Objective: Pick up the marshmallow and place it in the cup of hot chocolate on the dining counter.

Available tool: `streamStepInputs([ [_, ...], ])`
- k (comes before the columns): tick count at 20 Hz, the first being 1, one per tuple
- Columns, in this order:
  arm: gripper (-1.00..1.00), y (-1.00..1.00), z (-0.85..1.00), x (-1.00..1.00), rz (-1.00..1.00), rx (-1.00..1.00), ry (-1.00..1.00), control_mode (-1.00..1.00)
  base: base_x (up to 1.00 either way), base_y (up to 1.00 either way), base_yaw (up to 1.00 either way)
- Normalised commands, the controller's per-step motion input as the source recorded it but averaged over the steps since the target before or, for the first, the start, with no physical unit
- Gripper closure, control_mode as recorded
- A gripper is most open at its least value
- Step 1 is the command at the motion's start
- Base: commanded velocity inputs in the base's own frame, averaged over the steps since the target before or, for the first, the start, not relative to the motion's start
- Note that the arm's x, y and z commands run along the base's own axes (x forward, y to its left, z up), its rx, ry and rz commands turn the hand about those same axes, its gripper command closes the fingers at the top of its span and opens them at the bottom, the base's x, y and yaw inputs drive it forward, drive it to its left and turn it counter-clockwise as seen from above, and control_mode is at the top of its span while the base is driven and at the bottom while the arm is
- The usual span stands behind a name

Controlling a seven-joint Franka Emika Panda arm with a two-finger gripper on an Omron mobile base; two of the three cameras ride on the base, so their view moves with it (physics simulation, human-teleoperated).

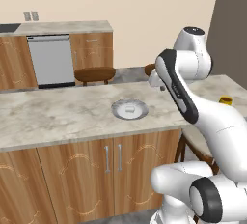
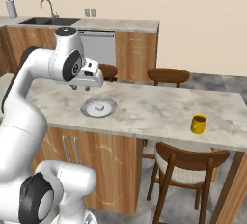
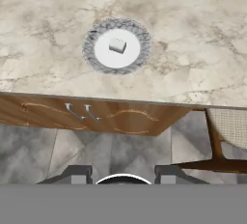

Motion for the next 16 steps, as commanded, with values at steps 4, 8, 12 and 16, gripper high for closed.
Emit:
streamStepInputs([
  [4,-1.00,0.01,-0.17,0.10,0.00,-0.03,0.00,-1.00,0.00,0.00,0.00],
  [8,-1.00,0.11,-0.15,0.69,0.03,-0.08,0.19,-1.00,0.00,0.00,0.00],
  [12,-1.00,0.09,-0.09,0.85,0.18,-0.01,0.42,-1.00,0.00,0.00,0.00],
  [16,-1.00,0.06,-0.14,0.81,0.29,0.00,0.36,-1.00,0.00,0.00,0.00],
])
